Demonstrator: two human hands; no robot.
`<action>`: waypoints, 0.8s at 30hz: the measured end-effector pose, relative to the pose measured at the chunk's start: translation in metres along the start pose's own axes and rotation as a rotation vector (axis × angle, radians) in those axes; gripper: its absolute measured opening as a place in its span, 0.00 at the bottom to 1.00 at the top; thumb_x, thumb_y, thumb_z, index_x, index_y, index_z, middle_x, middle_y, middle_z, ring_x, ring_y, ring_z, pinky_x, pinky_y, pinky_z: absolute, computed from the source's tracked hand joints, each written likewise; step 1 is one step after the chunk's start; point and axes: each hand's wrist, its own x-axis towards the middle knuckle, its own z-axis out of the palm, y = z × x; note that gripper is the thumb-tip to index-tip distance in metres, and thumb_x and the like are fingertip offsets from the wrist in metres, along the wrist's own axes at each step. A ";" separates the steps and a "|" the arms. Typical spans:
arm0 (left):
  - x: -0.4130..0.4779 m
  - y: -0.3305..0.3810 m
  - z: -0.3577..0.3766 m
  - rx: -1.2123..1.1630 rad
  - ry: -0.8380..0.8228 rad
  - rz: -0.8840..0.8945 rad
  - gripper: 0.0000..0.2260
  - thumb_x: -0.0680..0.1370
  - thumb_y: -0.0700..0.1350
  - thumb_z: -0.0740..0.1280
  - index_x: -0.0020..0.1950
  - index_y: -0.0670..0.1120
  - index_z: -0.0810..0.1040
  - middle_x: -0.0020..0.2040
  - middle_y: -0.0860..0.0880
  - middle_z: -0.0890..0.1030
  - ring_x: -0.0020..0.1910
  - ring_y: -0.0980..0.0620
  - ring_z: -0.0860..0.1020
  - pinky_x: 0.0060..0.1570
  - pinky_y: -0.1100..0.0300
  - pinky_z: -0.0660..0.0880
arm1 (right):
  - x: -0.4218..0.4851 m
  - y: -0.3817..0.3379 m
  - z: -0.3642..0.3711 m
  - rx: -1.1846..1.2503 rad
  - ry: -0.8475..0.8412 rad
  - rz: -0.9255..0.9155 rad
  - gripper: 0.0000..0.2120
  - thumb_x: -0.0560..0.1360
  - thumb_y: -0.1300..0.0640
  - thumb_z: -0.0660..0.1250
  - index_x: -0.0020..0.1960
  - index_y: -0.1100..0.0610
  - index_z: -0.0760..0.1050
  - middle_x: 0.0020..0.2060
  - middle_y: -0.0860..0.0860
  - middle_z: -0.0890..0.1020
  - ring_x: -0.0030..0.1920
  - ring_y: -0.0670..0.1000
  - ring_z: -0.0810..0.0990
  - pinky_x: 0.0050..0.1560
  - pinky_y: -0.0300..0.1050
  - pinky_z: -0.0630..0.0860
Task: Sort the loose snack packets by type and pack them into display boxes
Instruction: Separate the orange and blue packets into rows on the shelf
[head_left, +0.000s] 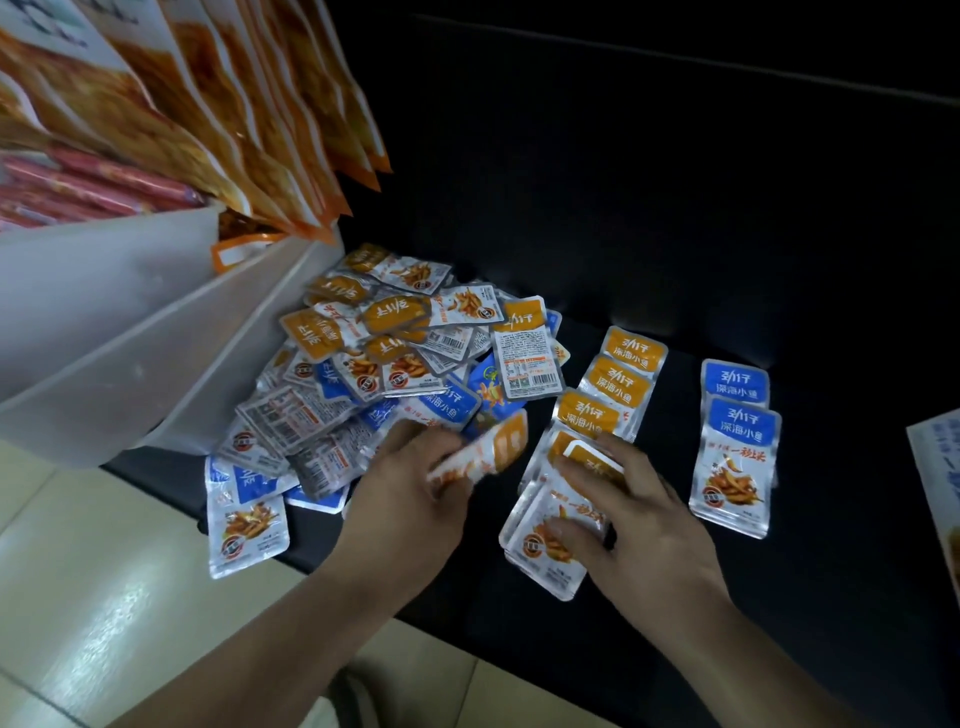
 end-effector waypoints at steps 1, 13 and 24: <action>0.002 0.005 -0.009 -0.063 -0.007 -0.009 0.13 0.77 0.40 0.73 0.52 0.58 0.80 0.46 0.58 0.79 0.40 0.56 0.79 0.34 0.60 0.75 | -0.002 -0.002 0.000 0.086 0.024 0.007 0.25 0.75 0.39 0.69 0.70 0.42 0.77 0.77 0.43 0.66 0.71 0.51 0.75 0.50 0.50 0.84; 0.010 0.065 -0.038 -0.321 -0.361 0.079 0.24 0.74 0.38 0.77 0.65 0.58 0.76 0.51 0.61 0.84 0.47 0.62 0.84 0.44 0.67 0.80 | 0.016 -0.063 -0.062 0.697 -0.262 0.264 0.21 0.77 0.60 0.74 0.63 0.39 0.78 0.48 0.41 0.87 0.50 0.42 0.86 0.53 0.43 0.82; -0.006 -0.034 -0.004 0.591 -0.024 0.131 0.33 0.68 0.57 0.80 0.69 0.45 0.78 0.69 0.46 0.79 0.66 0.39 0.77 0.61 0.40 0.76 | 0.000 -0.046 -0.036 0.186 -0.213 0.679 0.21 0.73 0.35 0.72 0.34 0.52 0.78 0.29 0.44 0.83 0.31 0.43 0.82 0.33 0.45 0.78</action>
